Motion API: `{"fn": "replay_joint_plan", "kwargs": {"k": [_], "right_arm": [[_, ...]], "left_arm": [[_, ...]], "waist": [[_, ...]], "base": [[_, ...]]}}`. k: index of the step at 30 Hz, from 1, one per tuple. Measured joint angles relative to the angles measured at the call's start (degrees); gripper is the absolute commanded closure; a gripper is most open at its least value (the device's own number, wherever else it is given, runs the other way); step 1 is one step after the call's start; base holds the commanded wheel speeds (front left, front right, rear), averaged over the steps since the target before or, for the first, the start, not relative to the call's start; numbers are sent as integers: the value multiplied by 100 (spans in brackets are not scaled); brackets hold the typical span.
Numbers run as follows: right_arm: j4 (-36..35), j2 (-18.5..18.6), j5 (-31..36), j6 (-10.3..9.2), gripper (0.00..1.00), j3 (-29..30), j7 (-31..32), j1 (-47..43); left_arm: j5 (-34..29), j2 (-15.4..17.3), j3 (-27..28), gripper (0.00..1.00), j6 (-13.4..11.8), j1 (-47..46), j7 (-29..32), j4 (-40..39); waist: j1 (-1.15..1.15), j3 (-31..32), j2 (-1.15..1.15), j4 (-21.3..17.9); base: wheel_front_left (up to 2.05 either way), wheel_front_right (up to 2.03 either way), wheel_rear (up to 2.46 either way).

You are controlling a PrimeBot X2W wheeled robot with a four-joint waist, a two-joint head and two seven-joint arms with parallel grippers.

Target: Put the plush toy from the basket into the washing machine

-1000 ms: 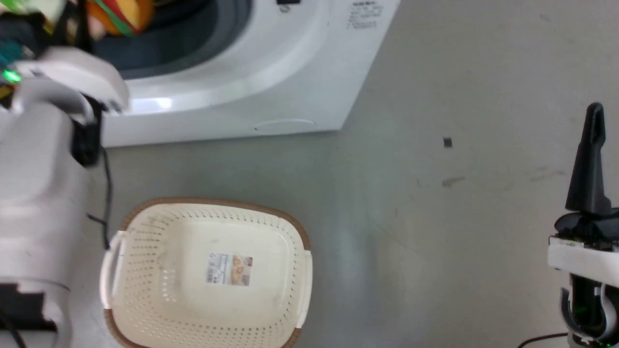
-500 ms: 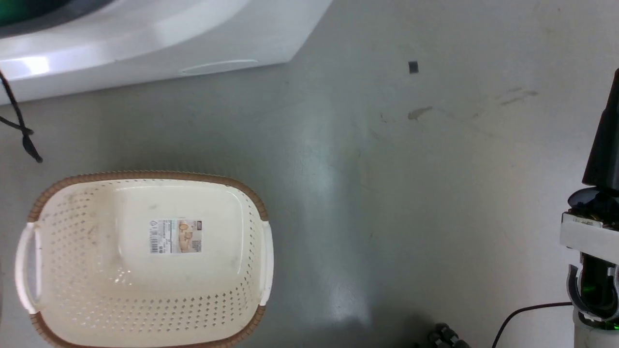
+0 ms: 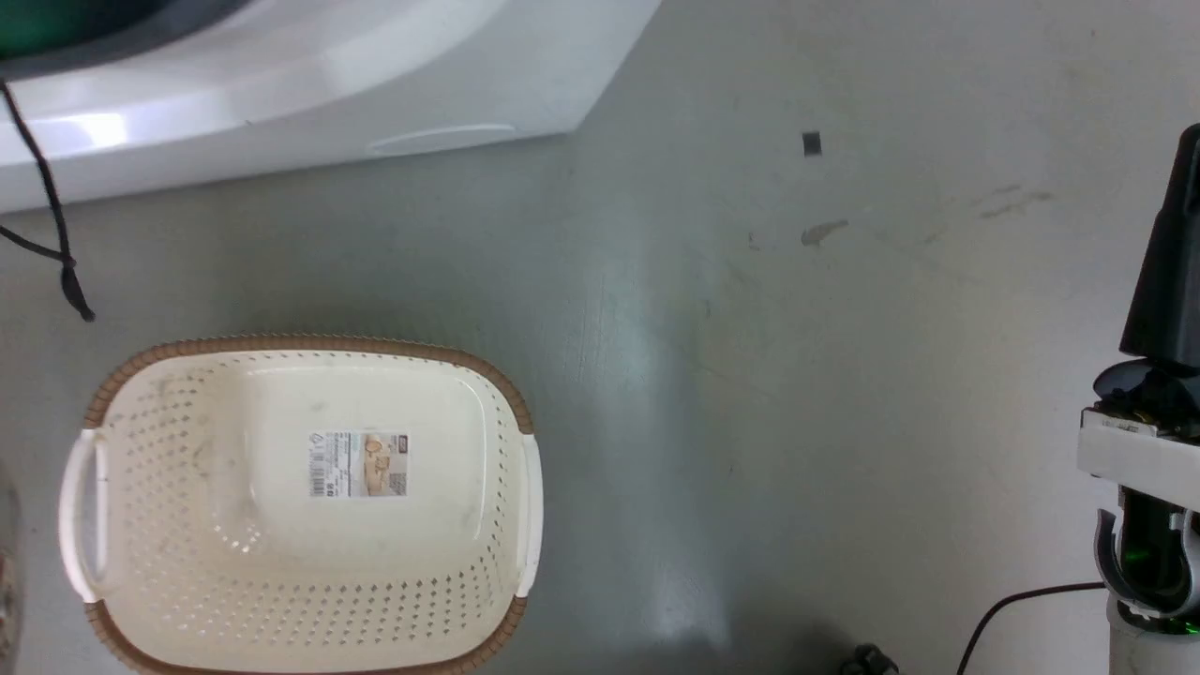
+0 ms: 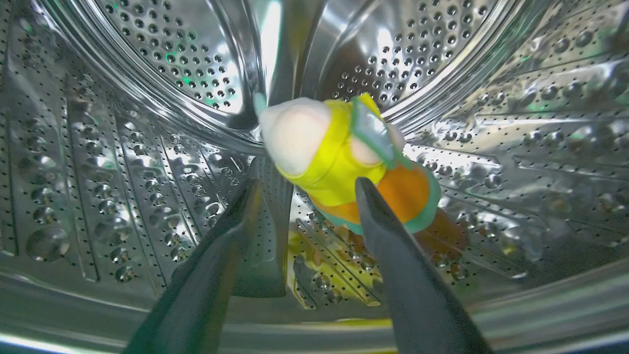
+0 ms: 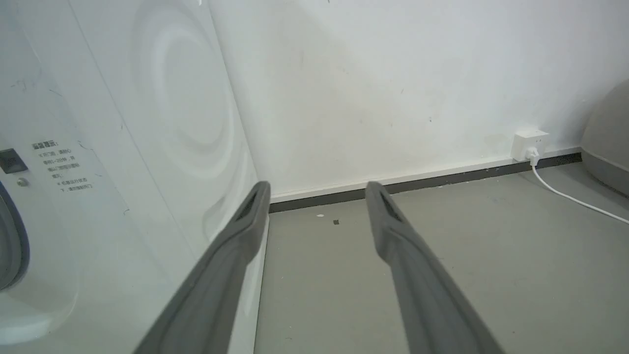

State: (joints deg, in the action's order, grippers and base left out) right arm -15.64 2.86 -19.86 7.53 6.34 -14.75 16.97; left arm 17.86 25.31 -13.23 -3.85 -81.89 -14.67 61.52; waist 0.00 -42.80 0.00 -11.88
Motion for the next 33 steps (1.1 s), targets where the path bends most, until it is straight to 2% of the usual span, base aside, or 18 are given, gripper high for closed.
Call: {"fn": "replay_joint_plan", "kwargs": {"k": [5,10,20,33], "right_arm": [[66,0,96,0,0,-11,0,-33],[196,0,253,0,0,-14,0,-224],[509,0,556,0,0,105,0,-719],[924,0,722,0,0,48,0,-1530]], "left_arm": [[-69,-121,24,0,-9,724,-2,-479],[-156,-328,151,0,-107,1731,-1,-1400],[-493,-914,454,0,-265,3858,-1,-3108],[-1046,-1351,490,0,-211,6332,-1,-4180]], "waist": [[0,407,0,118],[0,893,0,274],[-1,1927,0,672],[-1,3385,0,1078]], "base": [[0,0,0],[0,0,0],[0,0,0],[0,0,0]]}}
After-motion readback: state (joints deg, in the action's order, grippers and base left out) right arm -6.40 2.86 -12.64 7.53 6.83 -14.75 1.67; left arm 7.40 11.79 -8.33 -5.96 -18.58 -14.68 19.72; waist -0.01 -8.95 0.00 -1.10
